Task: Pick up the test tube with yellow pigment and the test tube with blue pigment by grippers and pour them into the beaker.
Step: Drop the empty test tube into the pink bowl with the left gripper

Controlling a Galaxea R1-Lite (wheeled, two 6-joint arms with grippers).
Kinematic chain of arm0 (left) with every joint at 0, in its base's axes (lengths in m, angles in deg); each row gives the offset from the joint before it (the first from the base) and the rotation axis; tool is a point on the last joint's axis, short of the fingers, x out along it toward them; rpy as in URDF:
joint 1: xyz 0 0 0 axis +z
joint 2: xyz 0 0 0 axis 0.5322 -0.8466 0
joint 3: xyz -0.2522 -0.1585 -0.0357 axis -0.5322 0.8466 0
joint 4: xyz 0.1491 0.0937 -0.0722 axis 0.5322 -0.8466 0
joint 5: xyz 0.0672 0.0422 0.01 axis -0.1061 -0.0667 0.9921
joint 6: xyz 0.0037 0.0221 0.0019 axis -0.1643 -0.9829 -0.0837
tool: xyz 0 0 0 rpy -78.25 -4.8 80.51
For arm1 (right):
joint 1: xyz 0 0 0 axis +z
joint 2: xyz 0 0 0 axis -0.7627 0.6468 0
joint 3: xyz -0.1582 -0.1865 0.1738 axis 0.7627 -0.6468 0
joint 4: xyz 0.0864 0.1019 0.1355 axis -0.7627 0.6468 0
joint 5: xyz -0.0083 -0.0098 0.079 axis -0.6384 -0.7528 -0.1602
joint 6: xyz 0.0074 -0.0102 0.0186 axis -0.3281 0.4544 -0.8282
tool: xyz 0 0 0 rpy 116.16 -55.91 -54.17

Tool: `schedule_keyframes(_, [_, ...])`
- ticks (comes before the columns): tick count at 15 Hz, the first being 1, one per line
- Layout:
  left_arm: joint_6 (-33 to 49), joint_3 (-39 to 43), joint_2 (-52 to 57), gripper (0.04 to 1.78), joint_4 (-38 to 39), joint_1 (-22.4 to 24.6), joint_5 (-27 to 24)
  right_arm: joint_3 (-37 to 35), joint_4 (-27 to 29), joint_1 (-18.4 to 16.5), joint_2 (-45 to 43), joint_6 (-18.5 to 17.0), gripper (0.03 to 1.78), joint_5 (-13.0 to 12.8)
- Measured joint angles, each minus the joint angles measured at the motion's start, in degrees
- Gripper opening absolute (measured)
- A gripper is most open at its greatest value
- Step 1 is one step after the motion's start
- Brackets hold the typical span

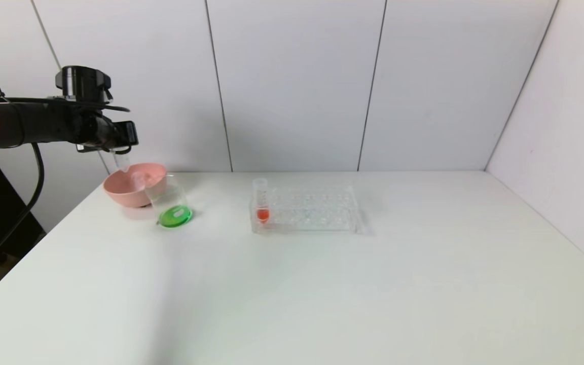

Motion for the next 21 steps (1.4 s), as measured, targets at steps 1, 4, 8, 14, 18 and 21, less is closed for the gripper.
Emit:
schedule_keyframes(1, [-0.9, -0.1, -1.0, 0.49, 0.9, 0.7, -1.5, 0.0, 0.0, 0.0, 0.0, 0.0, 1.77, 0.0])
schedule_keyframes(4, [-1.7, -0.2, -3.4, 0.49, 1.5, 2.0, -5.4, 0.0, 0.0, 0.0, 0.0, 0.0, 1.77, 0.0])
schedule_keyframes(8, [-2.3, -0.3, -5.5, 0.49, 2.6, 3.0, -6.0, 0.0, 0.0, 0.0, 0.0, 0.0, 1.77, 0.0])
schedule_keyframes(14, [-5.8, -0.3, -6.9, 0.49, 4.5, 3.4, -8.3, 0.0, 0.0, 0.0, 0.0, 0.0, 1.77, 0.0])
schedule_keyframes(18, [-5.8, -0.3, -7.0, 0.55, 4.3, 3.4, -8.6, 0.0, 0.0, 0.0, 0.0, 0.0, 1.77, 0.0])
schedule_keyframes(21, [-5.9, -0.3, -7.0, 0.84, 4.2, 3.3, -8.6, 0.0, 0.0, 0.0, 0.0, 0.0, 1.77, 0.0])
